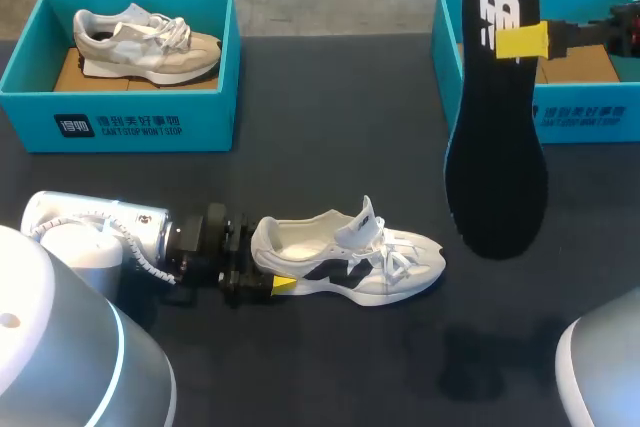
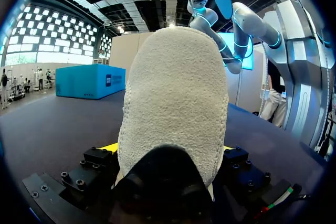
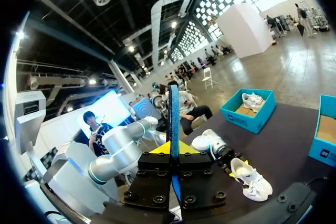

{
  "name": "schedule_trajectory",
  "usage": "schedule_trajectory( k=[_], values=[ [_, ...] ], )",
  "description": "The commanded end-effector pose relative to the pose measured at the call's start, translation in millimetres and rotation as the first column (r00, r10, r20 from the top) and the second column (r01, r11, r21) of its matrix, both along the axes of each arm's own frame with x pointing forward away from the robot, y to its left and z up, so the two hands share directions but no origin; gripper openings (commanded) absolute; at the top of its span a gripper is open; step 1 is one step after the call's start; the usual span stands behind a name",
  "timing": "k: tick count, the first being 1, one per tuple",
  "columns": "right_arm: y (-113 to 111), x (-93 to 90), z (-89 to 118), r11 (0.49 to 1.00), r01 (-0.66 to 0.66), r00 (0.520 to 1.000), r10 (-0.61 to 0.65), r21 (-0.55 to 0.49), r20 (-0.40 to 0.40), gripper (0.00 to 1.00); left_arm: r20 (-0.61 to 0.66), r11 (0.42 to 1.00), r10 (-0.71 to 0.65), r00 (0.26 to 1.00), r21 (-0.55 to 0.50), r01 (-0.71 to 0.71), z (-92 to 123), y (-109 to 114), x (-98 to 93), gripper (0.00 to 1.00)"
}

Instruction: Take the shoe out of the shoebox, open the shoe tongue, remove and reinsert the insole, then place the shoe into the shoebox

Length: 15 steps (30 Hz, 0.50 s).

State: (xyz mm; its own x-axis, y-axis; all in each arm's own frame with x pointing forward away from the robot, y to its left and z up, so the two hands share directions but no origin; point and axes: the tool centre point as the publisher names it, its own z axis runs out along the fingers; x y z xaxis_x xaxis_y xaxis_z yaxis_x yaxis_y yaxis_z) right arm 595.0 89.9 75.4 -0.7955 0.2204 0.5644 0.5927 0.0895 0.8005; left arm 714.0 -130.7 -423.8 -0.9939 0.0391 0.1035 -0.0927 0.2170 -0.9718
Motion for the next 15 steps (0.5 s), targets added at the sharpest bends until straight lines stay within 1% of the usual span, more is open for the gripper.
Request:
schedule_trajectory(
  k=[1,12,15],
  values=[
    [2.7,4.6,1.6,1.0,-0.007,1.0,0.007,-0.004,-0.003,0.0,-0.001,1.0,-0.002,1.0,0.0,0.002,-2.4,-0.2,0.6,0.0],
    [2.7,4.6,1.6,1.0,-0.007,1.0,0.007,-0.004,-0.003,0.0,-0.001,1.0,-0.002,1.0,0.0,0.002,-2.4,-0.2,0.6,0.0],
    [5.0,3.3,4.0,1.0,0.01,1.0,-0.01,-0.005,0.001,0.0,-0.001,1.0,-0.002,1.0,0.0,0.002,-2.4,-0.2,0.6,0.0]
  ],
)
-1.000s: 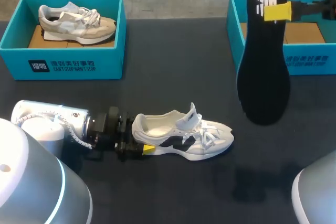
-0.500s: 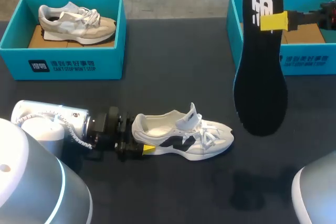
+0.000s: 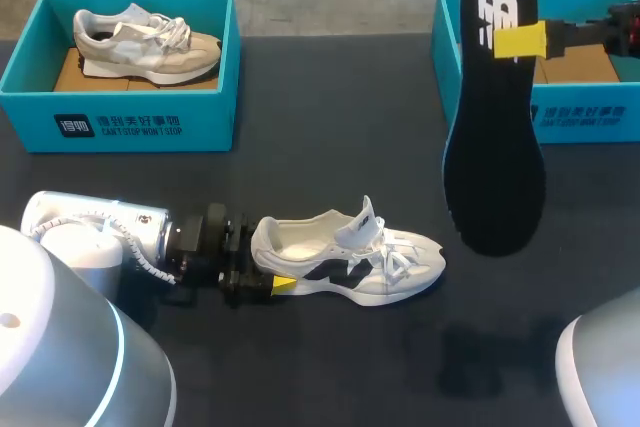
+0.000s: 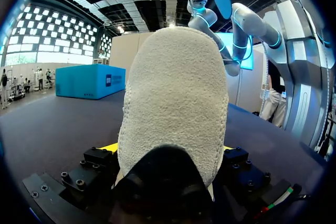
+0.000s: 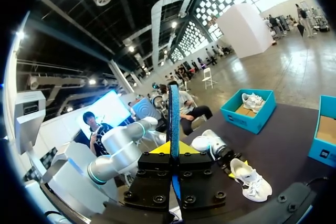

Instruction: Take the shoe out of the shoebox, open the shoe tongue, remove and reinsert the insole, then place the shoe into the shoebox

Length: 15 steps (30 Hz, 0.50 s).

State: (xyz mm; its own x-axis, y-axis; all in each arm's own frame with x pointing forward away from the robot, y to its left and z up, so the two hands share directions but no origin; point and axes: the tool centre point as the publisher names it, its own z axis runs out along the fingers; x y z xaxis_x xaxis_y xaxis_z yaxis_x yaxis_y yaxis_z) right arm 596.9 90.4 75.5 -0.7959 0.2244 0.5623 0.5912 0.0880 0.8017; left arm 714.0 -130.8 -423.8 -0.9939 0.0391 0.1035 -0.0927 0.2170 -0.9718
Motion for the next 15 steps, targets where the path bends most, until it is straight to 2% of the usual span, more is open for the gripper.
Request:
schedule_trajectory(
  k=[1,6,15],
  values=[
    [4.8,0.8,4.7,1.0,0.009,1.0,-0.009,-0.001,-0.002,0.0,-0.001,1.0,-0.002,1.0,0.0,0.002,-2.4,-0.2,0.6,0.0],
    [8.8,-5.9,10.5,1.0,0.013,1.0,-0.013,-0.005,0.002,0.0,-0.001,1.0,-0.002,1.0,0.0,0.002,-2.4,-0.2,0.6,0.0],
    [9.9,-7.8,10.0,1.0,0.011,1.0,-0.011,-0.008,-0.003,0.0,-0.001,1.0,-0.002,1.0,0.0,0.002,-2.4,-0.2,0.6,0.0]
  ],
)
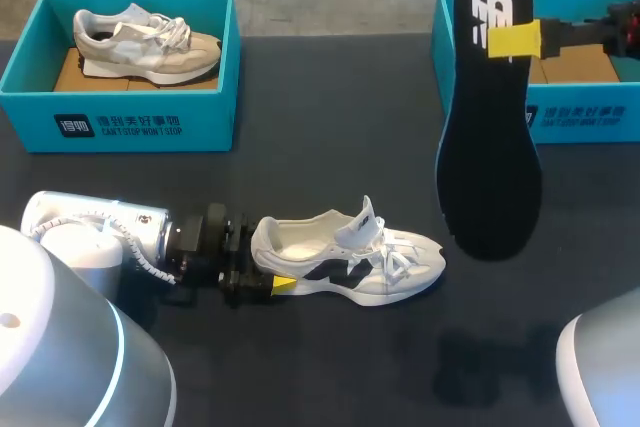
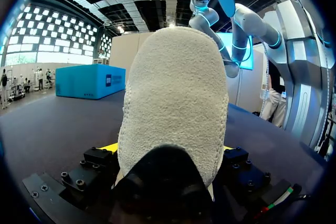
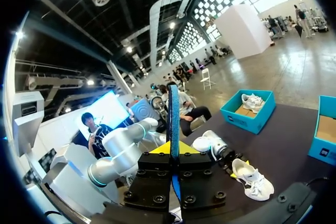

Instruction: Take the shoe out of the shoebox, open the shoe tongue, remove and reinsert the insole, then place the shoe into the shoebox

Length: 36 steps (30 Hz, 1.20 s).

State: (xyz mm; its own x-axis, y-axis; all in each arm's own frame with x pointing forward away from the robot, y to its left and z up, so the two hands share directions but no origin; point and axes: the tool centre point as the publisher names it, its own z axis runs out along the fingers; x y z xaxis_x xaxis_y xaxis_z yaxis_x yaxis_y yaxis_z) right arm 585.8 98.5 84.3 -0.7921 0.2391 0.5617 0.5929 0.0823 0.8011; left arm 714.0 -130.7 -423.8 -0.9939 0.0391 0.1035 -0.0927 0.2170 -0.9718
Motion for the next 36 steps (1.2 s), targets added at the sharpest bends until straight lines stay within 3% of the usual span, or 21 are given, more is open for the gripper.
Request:
schedule_trajectory(
  k=[1,7,8,9,10,24,36],
  values=[
    [2,3.3,1,1.0,-0.004,1.0,0.004,-0.004,-0.003,0.0,-0.001,1.0,-0.002,1.0,0.0,0.002,-2,0,0.6,0.0],
    [2,3.3,1,1.0,-0.004,1.0,0.004,-0.004,-0.003,0.0,-0.001,1.0,0.0,1.0,-0.001,0.0,-1,0,0.8,0.0],
    [2,3.3,1,1.0,-0.004,1.0,0.004,-0.004,-0.003,0.0,-0.004,1.0,0.0,1.0,0.0,0.0,0,1,1.1,0.47],
    [2,3.3,1,1.0,-0.004,1.0,0.004,-0.004,-0.003,0.0,-0.005,1.0,0.001,1.0,0.0,-0.001,0,1,1.1,0.84],
    [2,3.3,1,1.0,-0.004,1.0,0.004,-0.004,-0.003,0.0,-0.008,1.0,0.0,1.0,0.001,0.0,0,2,0.8,1.0],
    [2,3.3,1,1.0,-0.004,1.0,0.004,-0.004,-0.003,0.0,0.031,0.999,-0.011,0.999,0.051,0.009,18,16,-4.6,1.0],
    [2,3.3,1,1.0,-0.004,1.0,0.004,-0.004,-0.003,0.0,0.064,0.978,-0.031,0.997,0.207,0.017,44,32,-6.1,1.0]
  ],
)
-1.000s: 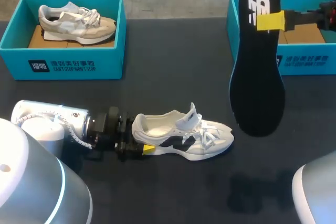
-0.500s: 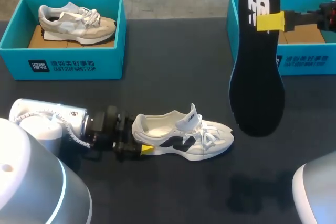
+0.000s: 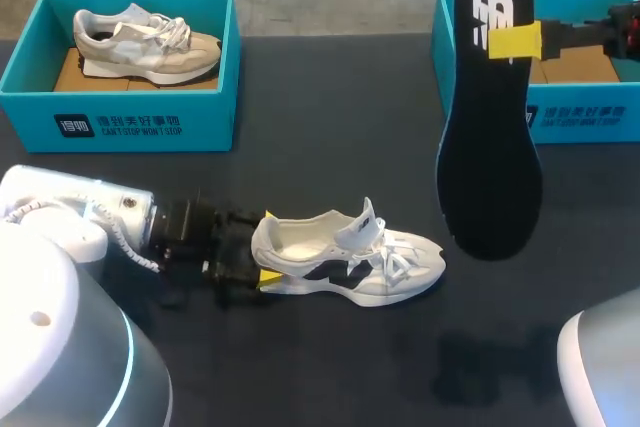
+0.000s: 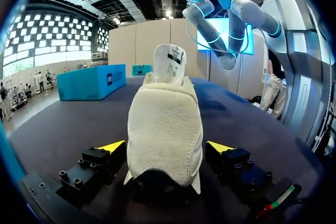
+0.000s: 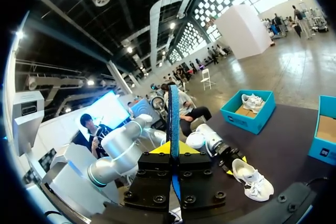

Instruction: Take the shoe out of the shoebox, open the shoe tongue, remove and reinsert the insole, then place the shoe into the shoebox

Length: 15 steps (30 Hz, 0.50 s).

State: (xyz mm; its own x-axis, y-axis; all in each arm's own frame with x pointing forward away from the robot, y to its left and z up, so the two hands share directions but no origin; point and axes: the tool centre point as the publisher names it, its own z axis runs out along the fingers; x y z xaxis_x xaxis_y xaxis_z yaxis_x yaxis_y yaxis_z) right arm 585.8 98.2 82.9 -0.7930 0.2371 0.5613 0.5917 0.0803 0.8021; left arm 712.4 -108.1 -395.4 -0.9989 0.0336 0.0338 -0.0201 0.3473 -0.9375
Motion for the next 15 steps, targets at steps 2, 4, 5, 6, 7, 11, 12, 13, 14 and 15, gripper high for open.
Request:
schedule_trajectory(
  k=[2,4,5,6,7,11,12,13,14,15],
  values=[
    [2,3.3,3,1.0,-0.004,1.0,0.004,-0.006,-0.004,0.0,-0.022,0.995,-0.023,1.0,0.1,0.025,18,14,-5.0,1.0],
    [2,3.3,3,1.0,-0.004,1.0,0.004,-0.006,-0.004,0.0,-0.026,0.992,-0.031,0.999,0.126,0.034,20,17,-4.8,1.0],
    [2,3.3,3,1.0,-0.004,1.0,0.004,-0.006,-0.004,0.0,-0.035,0.992,-0.037,0.999,0.121,0.041,22,18,-4.5,1.0],
    [2,3.3,3,1.0,-0.004,1.0,0.004,-0.006,-0.004,0.0,-0.044,0.992,-0.042,0.998,0.118,0.047,24,20,-4.2,1.0],
    [2,3.3,3,1.0,-0.004,1.0,0.004,-0.006,-0.004,0.0,-0.042,0.99,-0.046,0.998,0.13,0.051,25,20,-3.9,1.0],
    [2,3.3,3,1.0,-0.004,1.0,0.004,-0.006,-0.004,0.0,-0.029,0.975,-0.07,0.997,0.207,0.075,31,24,-0.5,1.0],
    [2,3.3,3,1.0,-0.004,1.0,0.004,-0.006,-0.004,0.0,-0.036,0.972,-0.077,0.996,0.222,0.083,33,25,-0.3,1.0],
    [2,3.3,3,1.0,-0.004,1.0,0.004,-0.006,-0.004,0.0,-0.051,0.969,-0.081,0.995,0.231,0.091,36,25,0.2,1.0],
    [2,3.3,3,1.0,-0.004,1.0,0.004,-0.006,-0.004,0.0,-0.047,0.962,-0.083,0.995,0.256,0.093,39,26,0.7,1.0],
    [2,3.3,3,1.0,-0.004,1.0,0.004,-0.006,-0.004,0.0,-0.042,0.956,-0.088,0.995,0.278,0.096,41,28,1.6,1.0]
  ],
)
